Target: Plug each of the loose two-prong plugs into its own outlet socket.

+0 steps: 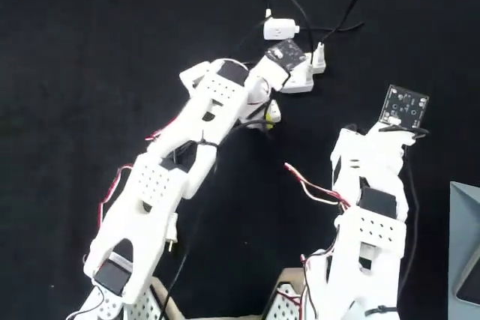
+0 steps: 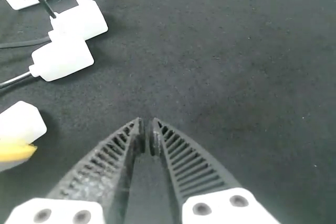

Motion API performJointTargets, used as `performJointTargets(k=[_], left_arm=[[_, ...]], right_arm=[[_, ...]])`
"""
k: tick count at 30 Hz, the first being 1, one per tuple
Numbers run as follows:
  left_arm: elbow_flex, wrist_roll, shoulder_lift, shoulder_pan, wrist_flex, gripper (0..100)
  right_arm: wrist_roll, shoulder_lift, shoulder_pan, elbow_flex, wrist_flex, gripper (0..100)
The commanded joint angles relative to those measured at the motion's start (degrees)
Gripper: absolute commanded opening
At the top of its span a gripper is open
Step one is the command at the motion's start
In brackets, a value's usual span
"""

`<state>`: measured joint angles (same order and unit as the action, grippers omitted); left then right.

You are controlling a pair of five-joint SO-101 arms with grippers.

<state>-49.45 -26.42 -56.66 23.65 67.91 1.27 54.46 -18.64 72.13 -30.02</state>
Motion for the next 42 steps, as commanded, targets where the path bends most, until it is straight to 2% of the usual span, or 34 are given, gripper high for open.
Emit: performJointTargets(k=[1, 4, 9, 18, 22, 30, 35, 42], left_arm=[[-8.48, 2.20, -1.93, 0.22, 3.08, 19], [-12.62, 2.20, -2.11, 1.01, 9.58, 10], [-15.78, 2.20, -2.55, 2.33, 19.52, 3], [-15.69, 2.55, -2.55, 2.77, 32.79, 3], [-11.21, 5.80, -2.02, 1.71, 32.88, 3], [-7.52, 7.30, -1.32, 1.63, 32.88, 3], [-3.65, 9.14, 6.42, 1.63, 32.88, 3], [13.49, 8.70, 20.84, 0.84, 32.44, 3]], right_arm=[[0.09, 1.10, -0.18, -0.31, 0.79, 2.5], [0.09, 1.10, -0.18, -0.31, 0.79, 2.5], [0.09, 1.10, -0.18, -0.31, 0.79, 2.5], [0.09, 1.10, -0.18, -0.31, 0.79, 2.4], [0.09, 1.10, -0.18, -0.31, 0.79, 2.4], [0.09, 1.19, -0.18, 0.22, 0.88, 2.4], [0.09, 1.19, -0.18, 0.22, 0.79, 2.4], [0.09, 1.19, -0.18, 0.04, 0.79, 2.4]])
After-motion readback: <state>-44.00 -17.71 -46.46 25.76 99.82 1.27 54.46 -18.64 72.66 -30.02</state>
